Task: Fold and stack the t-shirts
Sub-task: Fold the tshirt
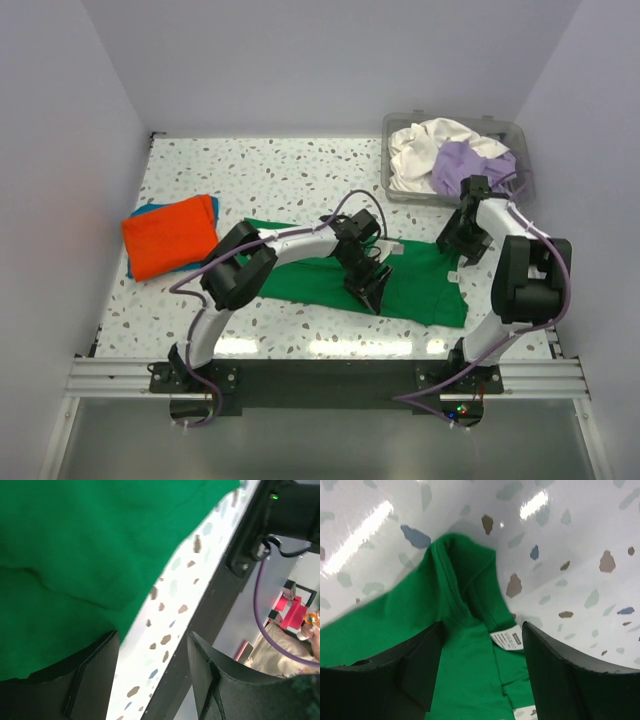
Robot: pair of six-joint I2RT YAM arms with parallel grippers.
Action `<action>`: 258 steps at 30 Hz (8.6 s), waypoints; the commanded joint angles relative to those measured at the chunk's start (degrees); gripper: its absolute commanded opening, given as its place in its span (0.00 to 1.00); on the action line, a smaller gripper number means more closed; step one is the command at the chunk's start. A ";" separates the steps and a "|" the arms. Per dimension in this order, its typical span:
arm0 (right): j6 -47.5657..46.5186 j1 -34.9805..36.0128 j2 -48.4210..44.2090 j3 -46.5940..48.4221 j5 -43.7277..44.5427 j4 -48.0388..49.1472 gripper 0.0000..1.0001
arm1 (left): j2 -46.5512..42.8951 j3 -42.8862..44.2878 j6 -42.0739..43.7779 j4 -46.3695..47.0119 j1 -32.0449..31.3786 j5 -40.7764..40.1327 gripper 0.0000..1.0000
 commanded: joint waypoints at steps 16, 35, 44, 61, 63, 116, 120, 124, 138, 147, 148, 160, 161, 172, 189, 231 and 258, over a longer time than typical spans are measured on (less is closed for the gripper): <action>-1.37 -0.21 -13.57 -8.64 2.27 -4.17 0.76 | 1.30 3.58 -7.05 2.63 0.70 -9.20 0.60; -1.29 0.05 -20.60 -16.89 -8.98 -6.37 0.57 | 0.16 5.69 -8.37 3.07 0.79 -9.29 0.56; -1.73 2.68 -22.28 -20.49 -12.50 -7.87 0.49 | 3.50 7.71 -8.90 2.72 0.70 -9.38 0.54; 4.95 11.83 -25.70 -25.33 -12.24 -9.19 0.45 | 5.79 9.91 -8.73 -1.85 0.70 -12.18 0.41; 4.95 11.83 -26.23 -25.94 -12.24 -9.80 0.44 | 5.43 9.91 -8.81 -2.03 0.79 -12.71 0.39; 3.99 13.67 -24.74 -23.13 -23.92 -10.77 0.00 | -4.50 3.94 -8.72 -5.72 4.48 -19.40 0.00; 4.07 14.38 -23.77 -23.13 -24.54 -10.33 0.00 | -4.32 3.94 -8.64 -5.98 4.92 -19.40 0.00; 4.16 14.99 -22.80 -23.05 -24.45 -9.72 0.00 | -4.23 3.94 -8.55 -6.60 5.27 -19.57 0.00; 1.70 14.47 -17.80 -5.92 -8.31 -14.98 0.66 | -6.52 5.26 -8.02 -7.13 7.29 -21.33 0.53; -3.83 2.08 -9.29 1.91 -5.21 -6.03 0.59 | -11.35 0.43 -5.57 -5.11 19.94 -25.98 0.54; -4.01 1.20 -8.57 2.44 -4.77 -4.81 0.58 | -11.61 -0.10 -5.21 -5.11 22.47 -26.25 0.54; -3.57 -2.85 1.35 3.06 -5.30 5.31 0.45 | -11.27 -4.94 -2.22 0.51 33.04 -28.80 0.54; -3.57 -2.94 1.80 3.32 -4.95 5.49 0.45 | -10.74 -5.03 -2.31 1.13 33.40 -28.80 0.54; -4.19 -3.20 7.78 4.99 1.29 3.91 0.11 | -4.60 -10.74 -2.92 8.69 38.05 -31.00 0.52; -7.44 -4.78 7.00 6.57 8.42 0.93 0.49 | -2.12 -8.37 -2.13 11.86 39.55 -29.60 0.52; -9.81 -4.70 3.55 1.65 -6.35 2.76 0.21 | -8.01 -8.28 -0.99 10.19 39.11 -25.20 0.53; -12.19 -4.78 -0.12 9.55 -0.80 -3.82 0.58 | -15.21 -7.93 0.33 9.40 38.85 -27.48 0.57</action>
